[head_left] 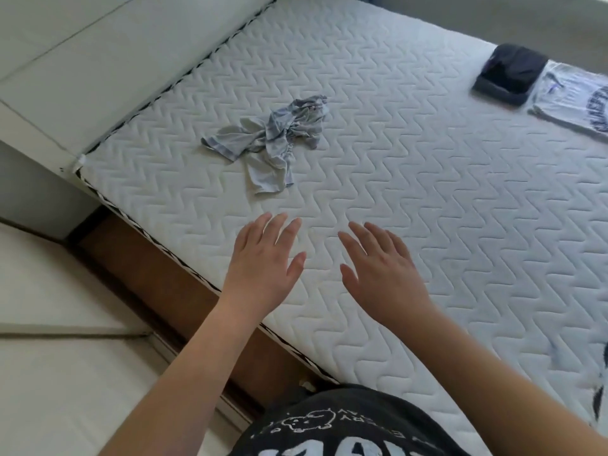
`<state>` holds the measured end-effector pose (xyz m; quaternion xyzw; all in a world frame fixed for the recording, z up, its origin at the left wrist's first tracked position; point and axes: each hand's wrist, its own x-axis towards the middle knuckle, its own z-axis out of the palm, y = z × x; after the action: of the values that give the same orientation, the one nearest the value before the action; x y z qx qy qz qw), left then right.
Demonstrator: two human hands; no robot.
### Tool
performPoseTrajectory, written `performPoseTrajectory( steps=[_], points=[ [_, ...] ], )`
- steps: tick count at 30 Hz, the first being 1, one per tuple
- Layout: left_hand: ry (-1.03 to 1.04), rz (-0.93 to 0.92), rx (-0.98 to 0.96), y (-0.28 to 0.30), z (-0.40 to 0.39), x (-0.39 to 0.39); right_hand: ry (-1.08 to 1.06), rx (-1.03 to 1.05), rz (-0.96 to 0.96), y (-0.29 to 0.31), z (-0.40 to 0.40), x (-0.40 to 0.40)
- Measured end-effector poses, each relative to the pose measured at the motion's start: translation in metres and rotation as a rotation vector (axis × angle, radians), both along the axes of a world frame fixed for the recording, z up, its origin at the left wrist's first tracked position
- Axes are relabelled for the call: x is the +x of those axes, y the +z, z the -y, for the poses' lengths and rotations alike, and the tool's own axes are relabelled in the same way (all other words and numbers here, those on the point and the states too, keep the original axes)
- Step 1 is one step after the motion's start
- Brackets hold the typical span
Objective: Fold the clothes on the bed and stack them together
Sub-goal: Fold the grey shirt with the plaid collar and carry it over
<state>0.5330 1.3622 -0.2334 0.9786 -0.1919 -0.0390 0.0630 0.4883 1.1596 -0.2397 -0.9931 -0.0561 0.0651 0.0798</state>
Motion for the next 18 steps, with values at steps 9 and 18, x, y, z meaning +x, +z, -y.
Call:
performPoseTrajectory(
  steps=[9,18],
  points=[
    [0.069,0.035,0.039,0.008,-0.034,0.006,0.100,0.033,0.044,0.001,-0.039,0.047],
    [0.039,0.020,-0.005,-0.014,-0.099,0.081,0.046,-0.024,0.037,-0.013,-0.097,0.110]
  ],
)
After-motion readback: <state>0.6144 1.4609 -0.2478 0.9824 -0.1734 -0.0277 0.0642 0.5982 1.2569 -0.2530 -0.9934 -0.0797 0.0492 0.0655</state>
